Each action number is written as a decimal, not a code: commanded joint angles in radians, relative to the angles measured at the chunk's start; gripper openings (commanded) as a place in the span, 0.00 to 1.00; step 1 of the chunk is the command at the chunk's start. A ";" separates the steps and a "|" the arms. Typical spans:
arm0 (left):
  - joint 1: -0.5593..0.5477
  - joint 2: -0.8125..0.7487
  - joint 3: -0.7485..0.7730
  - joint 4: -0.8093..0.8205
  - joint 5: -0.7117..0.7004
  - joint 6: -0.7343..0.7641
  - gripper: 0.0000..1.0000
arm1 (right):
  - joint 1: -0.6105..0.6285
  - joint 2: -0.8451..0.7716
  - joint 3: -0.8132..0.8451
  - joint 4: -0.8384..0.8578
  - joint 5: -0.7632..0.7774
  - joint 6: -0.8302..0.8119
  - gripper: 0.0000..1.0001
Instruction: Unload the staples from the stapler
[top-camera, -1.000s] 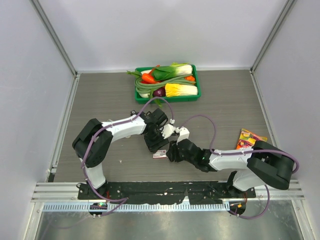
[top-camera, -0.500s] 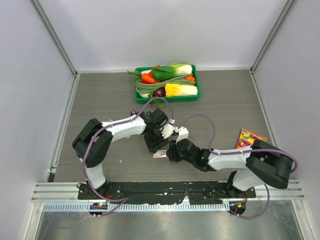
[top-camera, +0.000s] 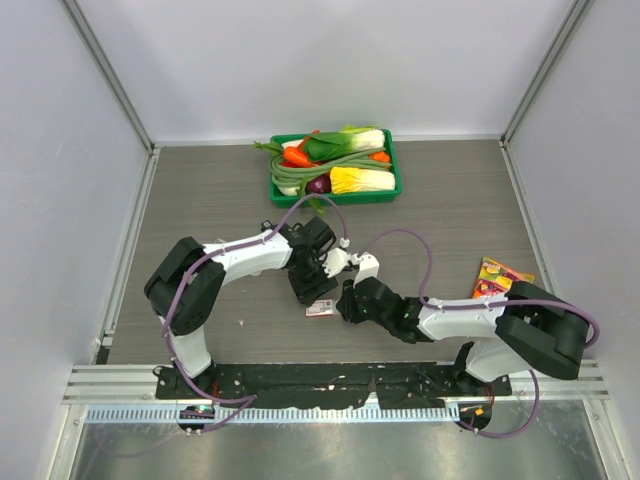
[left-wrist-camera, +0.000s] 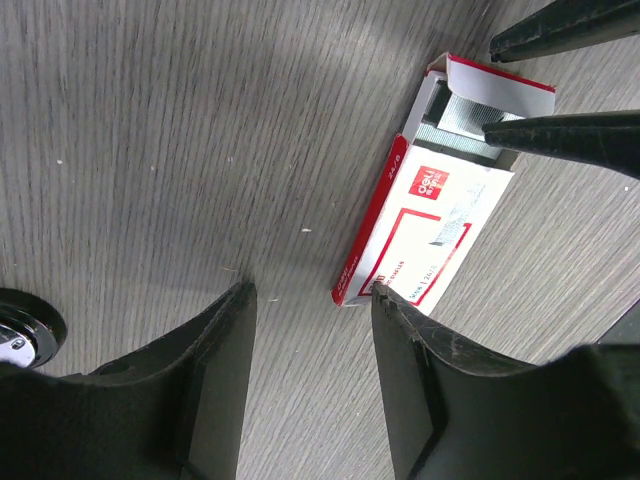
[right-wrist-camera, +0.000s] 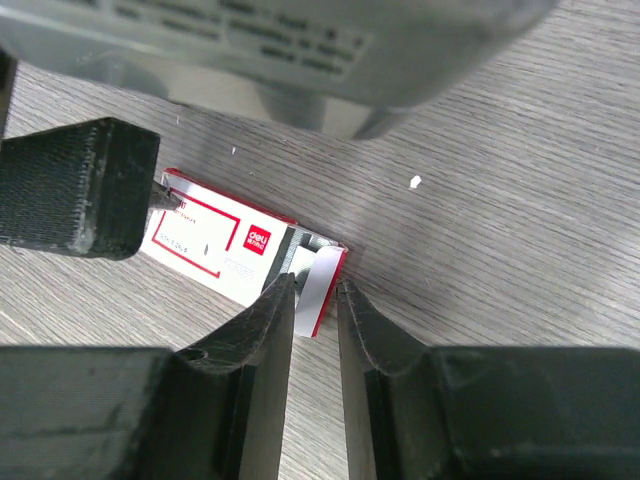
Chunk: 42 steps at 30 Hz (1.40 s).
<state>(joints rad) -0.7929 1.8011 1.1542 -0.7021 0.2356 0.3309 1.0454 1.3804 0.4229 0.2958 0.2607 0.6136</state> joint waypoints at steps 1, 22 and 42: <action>-0.008 -0.002 -0.033 0.004 0.036 0.013 0.53 | 0.001 -0.034 0.004 0.014 0.012 0.002 0.30; -0.006 -0.077 -0.016 -0.068 0.041 0.057 0.56 | -0.005 -0.135 -0.067 -0.015 0.045 0.038 0.15; 0.018 -0.154 -0.119 -0.008 0.044 0.077 0.65 | -0.128 -0.049 -0.073 0.158 -0.166 0.048 0.28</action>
<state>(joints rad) -0.7803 1.6432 1.0580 -0.7731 0.2729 0.4007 0.9287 1.3045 0.3466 0.3695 0.1532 0.6540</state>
